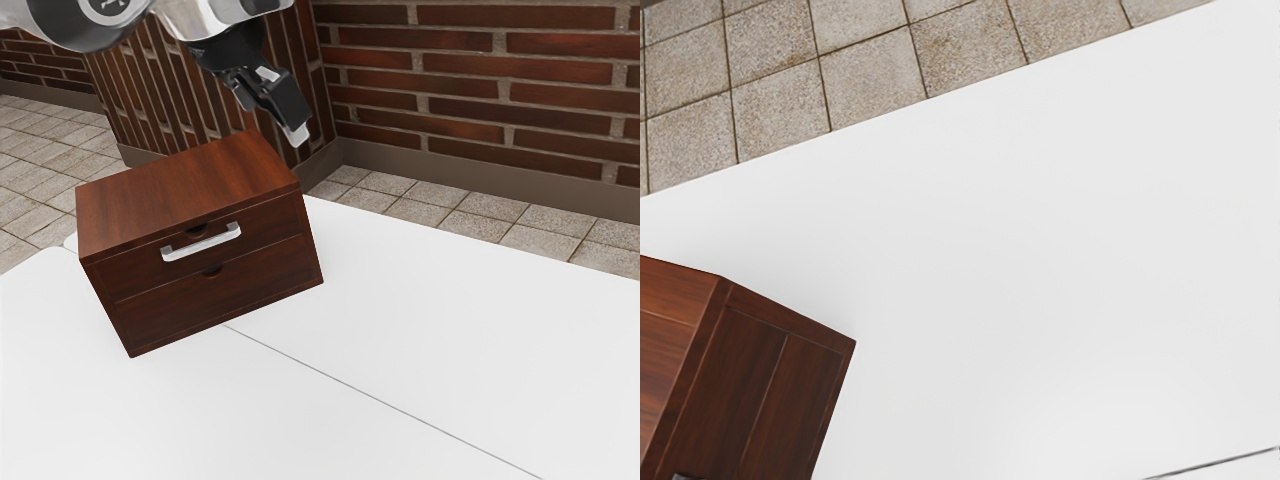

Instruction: Pull the drawer handle with one arm to open the drawer

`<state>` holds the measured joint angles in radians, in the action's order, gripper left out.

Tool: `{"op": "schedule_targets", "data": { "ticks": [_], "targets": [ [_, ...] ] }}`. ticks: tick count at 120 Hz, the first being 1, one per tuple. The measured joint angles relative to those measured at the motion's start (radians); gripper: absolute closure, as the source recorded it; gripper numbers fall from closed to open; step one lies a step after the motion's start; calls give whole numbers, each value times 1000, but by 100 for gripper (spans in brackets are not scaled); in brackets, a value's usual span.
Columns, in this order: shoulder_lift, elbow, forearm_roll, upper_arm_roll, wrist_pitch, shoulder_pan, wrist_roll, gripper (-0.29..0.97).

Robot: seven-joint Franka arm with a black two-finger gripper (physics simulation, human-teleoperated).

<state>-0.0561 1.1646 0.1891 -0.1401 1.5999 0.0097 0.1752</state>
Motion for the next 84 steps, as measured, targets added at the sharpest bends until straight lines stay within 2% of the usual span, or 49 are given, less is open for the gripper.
{"op": "schedule_targets", "data": {
  "ticks": [16, 25, 50, 60, 66, 77, 84],
  "targets": [
    [0, 0, -8, 2, 0, 2, -3, 0],
    [14, 4, -20, 32, -5, -13, -3, 0],
    [56, 15, -39, -38, -118, 94, 195, 0],
    [128, 133, -41, -43, -152, 120, 288, 0],
    [190, 240, -42, -43, -153, 103, 337, 0],
    [291, 437, -42, -32, -103, 75, 418, 0],
    [331, 535, -42, 4, -52, 73, 464, 0]
  ]
}}
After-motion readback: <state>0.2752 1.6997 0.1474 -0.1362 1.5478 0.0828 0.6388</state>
